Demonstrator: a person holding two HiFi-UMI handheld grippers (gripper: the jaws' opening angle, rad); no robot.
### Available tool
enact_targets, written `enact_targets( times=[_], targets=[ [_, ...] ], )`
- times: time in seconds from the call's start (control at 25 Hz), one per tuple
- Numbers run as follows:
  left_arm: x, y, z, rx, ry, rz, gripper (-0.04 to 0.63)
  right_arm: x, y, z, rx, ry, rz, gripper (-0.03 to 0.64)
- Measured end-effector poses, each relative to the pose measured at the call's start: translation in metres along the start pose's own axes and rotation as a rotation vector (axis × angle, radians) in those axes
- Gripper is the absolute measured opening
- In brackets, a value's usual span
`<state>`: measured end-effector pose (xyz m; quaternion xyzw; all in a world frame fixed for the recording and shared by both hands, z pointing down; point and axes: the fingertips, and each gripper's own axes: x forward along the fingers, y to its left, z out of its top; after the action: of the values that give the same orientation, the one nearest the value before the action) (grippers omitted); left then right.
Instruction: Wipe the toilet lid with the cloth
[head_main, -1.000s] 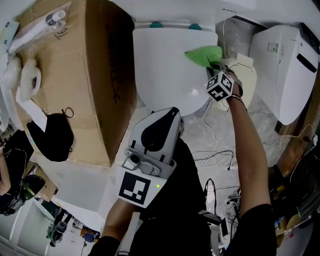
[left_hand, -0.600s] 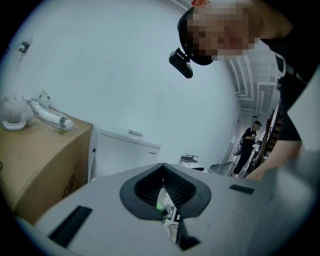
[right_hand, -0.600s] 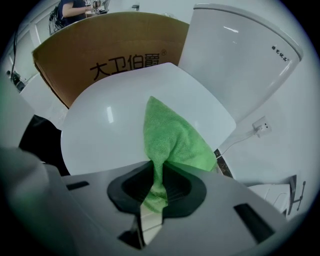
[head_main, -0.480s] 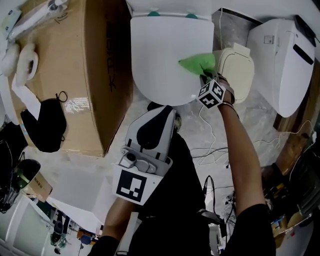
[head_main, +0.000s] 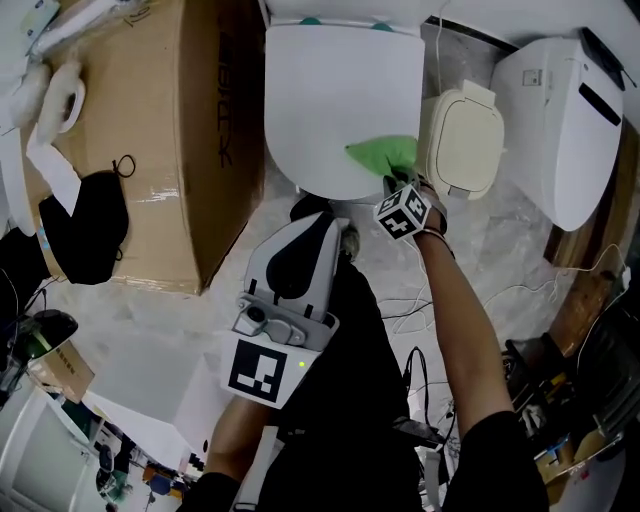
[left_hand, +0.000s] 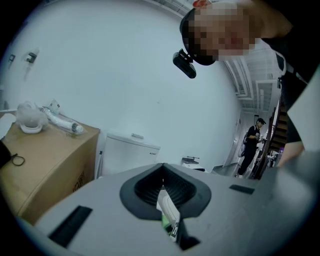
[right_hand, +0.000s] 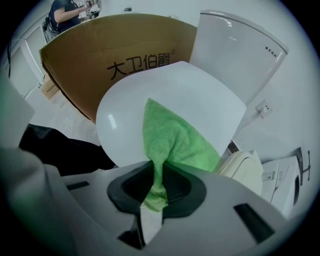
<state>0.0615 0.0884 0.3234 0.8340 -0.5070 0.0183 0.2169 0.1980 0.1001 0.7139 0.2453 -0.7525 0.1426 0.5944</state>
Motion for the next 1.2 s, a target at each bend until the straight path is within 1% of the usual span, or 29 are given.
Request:
enact_targets(
  times=[0.08, 0.16, 0.24, 0.32, 0.4, 0.48, 0.56, 0.64, 0.72, 0.84, 1.0, 1.2],
  targets=[
    [-0.010, -0.002, 0.000, 0.002, -0.010, 0.013, -0.002, -0.001, 0.014, -0.003, 0.011, 0.000, 0.012, 0.061],
    [-0.022, -0.004, -0.001, 0.003, -0.017, 0.030, -0.002, -0.002, 0.030, -0.005, 0.073, -0.006, 0.043, 0.063],
    [-0.034, -0.008, 0.001, 0.009, -0.027, 0.047, -0.002, -0.003, 0.044, -0.005, 0.210, -0.024, 0.114, 0.063],
    [-0.047, -0.014, 0.004, 0.014, -0.036, 0.060, -0.002, -0.009, 0.055, -0.001, 0.389, -0.062, 0.196, 0.063],
    [-0.064, -0.019, 0.009, 0.018, -0.035, 0.071, -0.002, -0.024, 0.060, 0.003, 0.537, -0.125, 0.234, 0.063],
    [-0.082, -0.023, 0.016, 0.025, -0.024, 0.088, -0.002, -0.046, 0.063, 0.013, 0.623, -0.199, 0.245, 0.063],
    [-0.099, -0.026, 0.029, 0.036, -0.019, 0.108, -0.002, -0.077, 0.064, 0.027, 0.668, -0.268, 0.247, 0.063],
    [-0.114, -0.030, 0.053, 0.054, -0.046, 0.128, -0.002, -0.113, 0.064, 0.041, 0.695, -0.328, 0.239, 0.063],
    [-0.130, -0.034, 0.079, 0.065, -0.088, 0.146, -0.002, -0.154, 0.061, 0.051, 0.724, -0.379, 0.218, 0.063],
    [-0.151, -0.042, 0.110, 0.075, -0.093, 0.162, -0.002, -0.220, 0.052, 0.066, 0.780, -0.459, 0.177, 0.063],
    [-0.169, -0.052, 0.162, 0.106, -0.124, 0.149, -0.002, -0.313, 0.035, 0.092, 0.824, -0.579, 0.110, 0.063],
    [-0.181, -0.057, 0.222, 0.138, -0.175, 0.099, -0.002, -0.413, 0.023, 0.129, 0.796, -0.708, 0.038, 0.063]
  ],
)
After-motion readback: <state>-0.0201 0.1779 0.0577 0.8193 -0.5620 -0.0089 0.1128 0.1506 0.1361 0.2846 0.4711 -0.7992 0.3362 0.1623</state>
